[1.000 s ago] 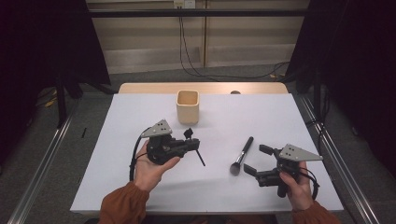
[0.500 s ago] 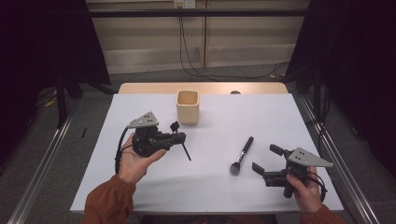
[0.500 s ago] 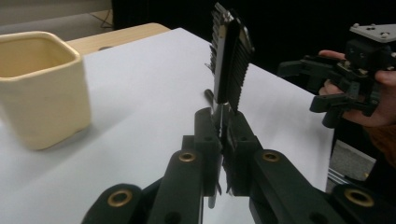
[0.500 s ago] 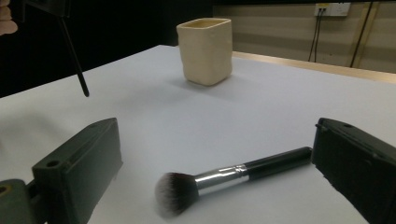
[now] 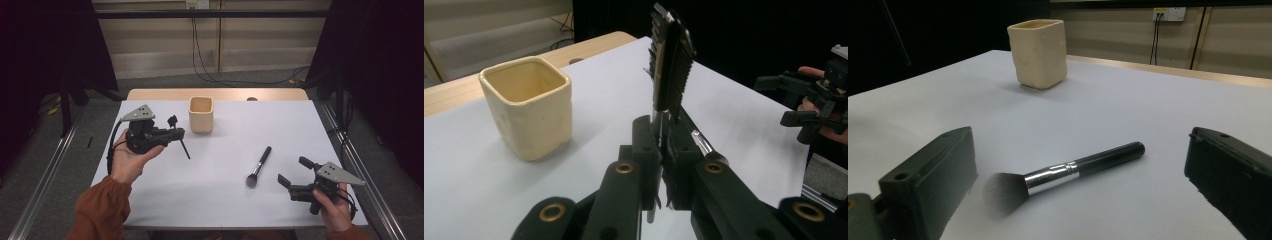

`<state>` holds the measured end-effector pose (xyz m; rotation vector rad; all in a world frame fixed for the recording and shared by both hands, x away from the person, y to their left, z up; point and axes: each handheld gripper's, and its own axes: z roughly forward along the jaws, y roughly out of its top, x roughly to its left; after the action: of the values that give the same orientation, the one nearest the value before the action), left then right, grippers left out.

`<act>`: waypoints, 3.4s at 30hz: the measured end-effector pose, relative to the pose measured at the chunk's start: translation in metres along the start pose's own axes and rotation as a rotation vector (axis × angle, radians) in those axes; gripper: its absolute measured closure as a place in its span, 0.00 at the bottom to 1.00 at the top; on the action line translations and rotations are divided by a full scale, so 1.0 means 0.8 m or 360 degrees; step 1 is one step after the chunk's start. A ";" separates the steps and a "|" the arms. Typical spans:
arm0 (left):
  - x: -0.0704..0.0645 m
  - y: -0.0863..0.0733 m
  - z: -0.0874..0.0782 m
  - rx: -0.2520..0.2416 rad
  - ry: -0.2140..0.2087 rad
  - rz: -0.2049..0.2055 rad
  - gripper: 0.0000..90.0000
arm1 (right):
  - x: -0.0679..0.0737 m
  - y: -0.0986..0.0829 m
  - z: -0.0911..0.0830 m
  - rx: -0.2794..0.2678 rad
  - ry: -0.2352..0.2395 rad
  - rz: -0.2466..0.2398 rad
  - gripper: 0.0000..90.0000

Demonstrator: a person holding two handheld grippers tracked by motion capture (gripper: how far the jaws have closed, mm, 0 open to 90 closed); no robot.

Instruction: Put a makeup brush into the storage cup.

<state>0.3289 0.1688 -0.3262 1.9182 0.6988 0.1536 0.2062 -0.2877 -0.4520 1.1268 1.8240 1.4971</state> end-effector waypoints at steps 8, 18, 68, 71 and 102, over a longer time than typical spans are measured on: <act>0.016 0.014 0.012 -0.0020 0.0019 -0.0021 0.95 | -0.001 -0.003 0.003 0.0009 0.0027 -0.0041 0.01; 0.034 0.031 0.032 -0.0104 0.0049 -0.0054 0.95 | -0.001 -0.001 0.001 -0.0012 0.0010 -0.0027 0.00; 0.108 0.075 0.112 -0.0137 0.0406 -0.0049 0.95 | 0.000 -0.002 0.000 -0.0005 0.0033 -0.0011 0.00; 0.111 0.071 0.115 -0.0123 0.0416 -0.0056 0.95 | 0.000 -0.003 0.000 -0.0001 0.0038 -0.0028 0.00; 0.115 0.041 0.142 -0.0021 0.0405 -0.0061 0.95 | 0.000 -0.004 0.000 0.0003 0.0042 -0.0028 0.00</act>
<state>0.4638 0.1185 -0.3673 1.8896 0.9007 0.3823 0.2051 -0.2876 -0.4547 1.0938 1.8489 1.5074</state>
